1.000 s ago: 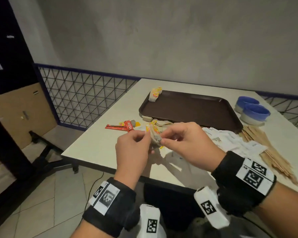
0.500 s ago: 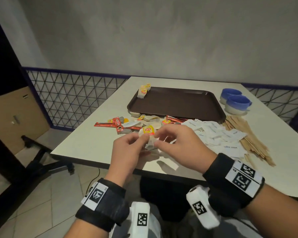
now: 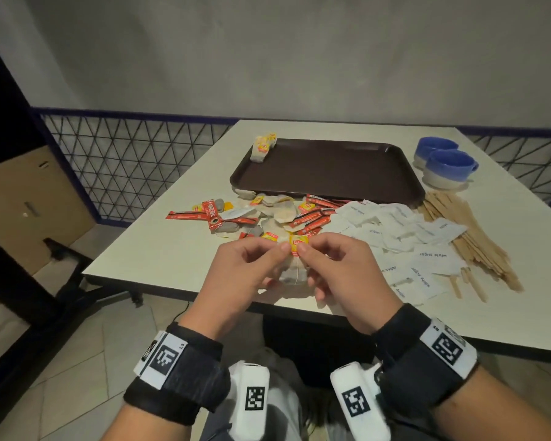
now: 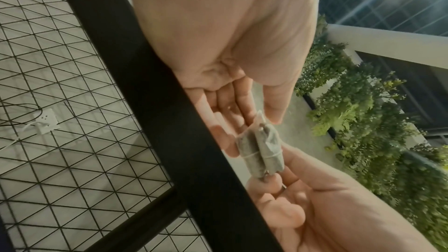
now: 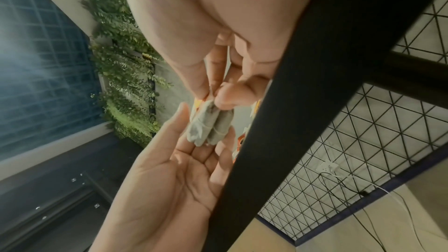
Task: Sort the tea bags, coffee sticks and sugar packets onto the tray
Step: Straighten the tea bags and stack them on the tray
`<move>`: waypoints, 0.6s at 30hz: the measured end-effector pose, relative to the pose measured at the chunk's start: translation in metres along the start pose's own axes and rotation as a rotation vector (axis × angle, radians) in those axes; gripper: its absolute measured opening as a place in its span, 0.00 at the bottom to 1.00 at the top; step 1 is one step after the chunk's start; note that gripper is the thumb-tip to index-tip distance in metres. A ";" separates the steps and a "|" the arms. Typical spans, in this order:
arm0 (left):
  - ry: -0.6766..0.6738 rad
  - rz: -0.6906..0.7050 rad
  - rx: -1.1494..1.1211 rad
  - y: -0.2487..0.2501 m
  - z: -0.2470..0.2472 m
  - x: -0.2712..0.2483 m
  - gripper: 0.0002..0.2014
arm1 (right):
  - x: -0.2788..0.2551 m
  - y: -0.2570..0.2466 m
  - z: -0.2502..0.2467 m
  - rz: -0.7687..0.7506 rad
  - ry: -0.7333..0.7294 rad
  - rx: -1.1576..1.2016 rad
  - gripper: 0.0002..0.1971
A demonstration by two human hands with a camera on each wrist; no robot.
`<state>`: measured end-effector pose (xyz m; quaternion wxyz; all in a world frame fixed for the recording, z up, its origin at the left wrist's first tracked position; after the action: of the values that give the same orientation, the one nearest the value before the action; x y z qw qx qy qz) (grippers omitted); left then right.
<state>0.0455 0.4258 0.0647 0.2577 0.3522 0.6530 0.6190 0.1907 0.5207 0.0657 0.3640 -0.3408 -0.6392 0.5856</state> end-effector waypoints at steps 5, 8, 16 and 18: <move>0.001 -0.008 0.009 -0.004 0.001 0.003 0.07 | 0.002 0.005 -0.004 0.012 -0.045 0.072 0.08; -0.008 0.026 0.017 -0.004 0.002 0.002 0.06 | 0.001 0.007 -0.005 0.000 -0.045 0.085 0.07; 0.003 0.051 -0.025 -0.006 0.004 0.002 0.03 | -0.003 0.008 -0.006 -0.042 -0.014 0.088 0.06; 0.015 0.049 -0.043 -0.007 0.005 0.002 0.04 | -0.005 0.008 -0.006 -0.050 0.002 0.104 0.05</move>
<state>0.0469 0.4306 0.0572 0.2451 0.3579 0.6325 0.6417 0.1985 0.5206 0.0576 0.3964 -0.3059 -0.6157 0.6085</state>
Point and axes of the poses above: each hand's wrist, its own x-axis towards the middle knuckle, its own z-axis out of the palm, y = z × x, the point moved 2 cm from there along x, towards the middle knuckle, and after that the axes turned 8 degrees about y, right-handed, at the moved point
